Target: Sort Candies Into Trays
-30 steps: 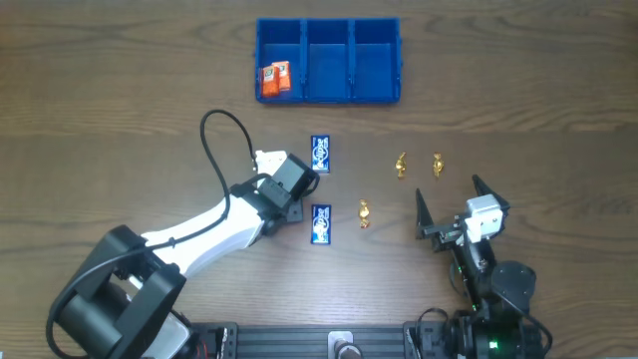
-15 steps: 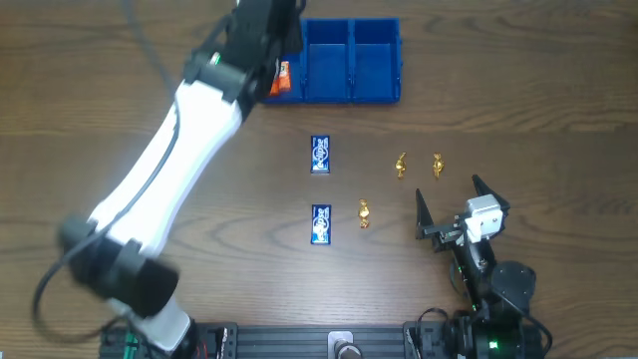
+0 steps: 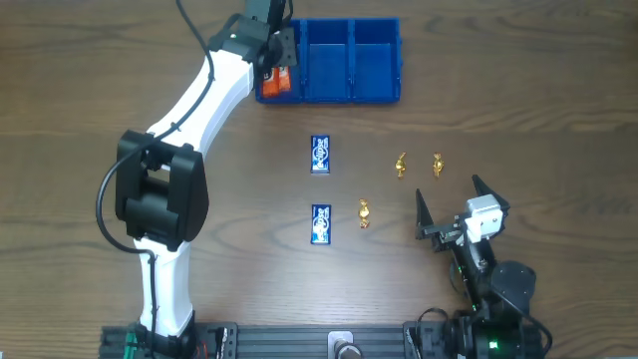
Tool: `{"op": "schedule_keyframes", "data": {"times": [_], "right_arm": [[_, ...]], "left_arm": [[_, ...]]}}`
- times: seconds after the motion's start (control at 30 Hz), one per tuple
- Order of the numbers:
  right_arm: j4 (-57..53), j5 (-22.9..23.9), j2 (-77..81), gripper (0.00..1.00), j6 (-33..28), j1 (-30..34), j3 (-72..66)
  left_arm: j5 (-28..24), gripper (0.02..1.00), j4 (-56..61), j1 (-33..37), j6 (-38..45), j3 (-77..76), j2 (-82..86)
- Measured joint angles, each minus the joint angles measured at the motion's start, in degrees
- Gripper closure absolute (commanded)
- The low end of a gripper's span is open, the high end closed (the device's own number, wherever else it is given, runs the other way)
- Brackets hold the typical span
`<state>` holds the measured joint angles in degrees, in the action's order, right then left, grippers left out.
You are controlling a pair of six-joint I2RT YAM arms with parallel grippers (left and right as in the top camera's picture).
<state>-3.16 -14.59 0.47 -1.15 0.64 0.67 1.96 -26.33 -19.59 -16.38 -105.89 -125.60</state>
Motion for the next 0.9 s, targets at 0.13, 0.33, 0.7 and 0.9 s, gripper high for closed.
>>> {"op": "schedule_keyframes", "data": {"times": [0.13,0.33,0.7,0.9], "right_arm": [[0.0,0.0,0.0,0.001,0.0,0.0,0.0],[0.0,-0.02,0.0,0.003,0.0,0.0,0.0],[0.07,0.02,-0.07,0.003,0.0,0.0,0.0],[0.04,0.0,-0.09,0.003,0.0,0.0,0.0]], "left_arm": [[-0.35,0.667,-3.93,0.0,0.17,-0.02,0.0],[-0.37,0.185,-5.11,0.0,0.7,-0.02,0.0],[5.2,0.069,1.9,0.0,2.03,17.4,46.71],[5.31,0.018,20.06,3.82,8.98,55.52,80.39]]}}
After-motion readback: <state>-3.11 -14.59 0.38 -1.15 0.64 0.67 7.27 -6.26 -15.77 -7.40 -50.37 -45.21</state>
